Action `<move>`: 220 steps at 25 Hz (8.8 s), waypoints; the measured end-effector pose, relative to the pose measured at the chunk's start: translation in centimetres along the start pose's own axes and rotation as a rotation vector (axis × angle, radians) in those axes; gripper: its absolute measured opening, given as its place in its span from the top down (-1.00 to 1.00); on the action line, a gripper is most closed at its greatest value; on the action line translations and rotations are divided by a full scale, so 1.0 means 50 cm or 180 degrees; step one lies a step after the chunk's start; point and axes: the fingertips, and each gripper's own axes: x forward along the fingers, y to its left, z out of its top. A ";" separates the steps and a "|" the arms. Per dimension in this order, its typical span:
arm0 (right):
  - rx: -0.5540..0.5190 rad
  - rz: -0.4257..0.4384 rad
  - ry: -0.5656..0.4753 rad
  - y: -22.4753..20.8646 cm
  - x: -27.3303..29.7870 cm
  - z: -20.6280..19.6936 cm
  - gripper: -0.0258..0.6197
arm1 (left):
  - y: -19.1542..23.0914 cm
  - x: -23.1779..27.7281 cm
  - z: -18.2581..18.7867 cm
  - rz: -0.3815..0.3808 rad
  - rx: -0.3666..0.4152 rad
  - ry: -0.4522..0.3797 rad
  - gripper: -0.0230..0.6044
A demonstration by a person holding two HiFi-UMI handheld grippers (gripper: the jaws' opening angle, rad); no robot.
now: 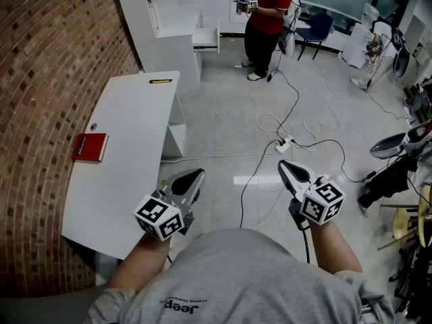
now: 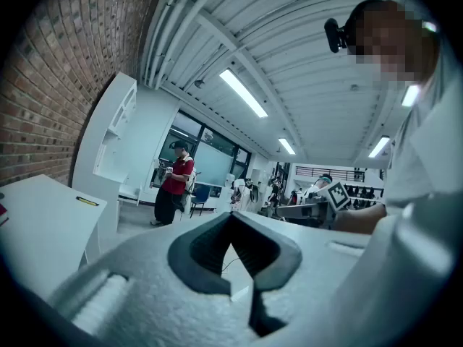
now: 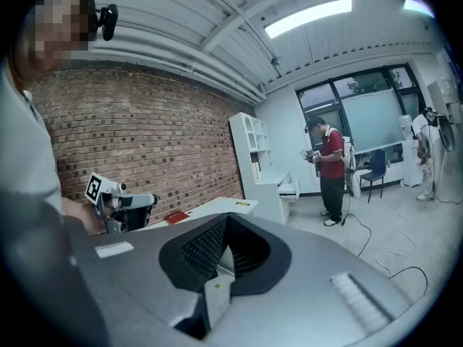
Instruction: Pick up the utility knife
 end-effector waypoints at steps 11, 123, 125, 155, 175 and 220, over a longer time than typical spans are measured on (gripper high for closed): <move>-0.0018 0.0028 -0.0002 -0.004 -0.016 -0.002 0.90 | -0.019 0.004 -0.004 0.0004 0.0042 -0.0010 0.93; 0.0135 0.0191 -0.0047 -0.921 1.302 0.480 0.89 | 1.181 1.105 0.348 -0.0412 -0.0099 0.0274 0.93; 0.0141 0.0195 -0.0045 -0.924 1.301 0.481 0.89 | 1.171 1.110 0.336 -0.0519 -0.0092 0.0388 0.45; -0.0874 0.2092 0.1179 -0.454 1.818 0.235 0.89 | 1.584 0.621 -0.051 -0.0438 0.1609 0.2953 0.13; -0.0717 0.2190 0.1787 -0.373 1.882 0.029 0.89 | 1.671 0.582 -0.228 -0.1419 0.2123 0.3513 0.13; -0.0378 0.0749 0.0577 -0.764 1.530 0.366 0.89 | 1.358 0.933 0.127 -0.1639 0.1716 0.2173 0.56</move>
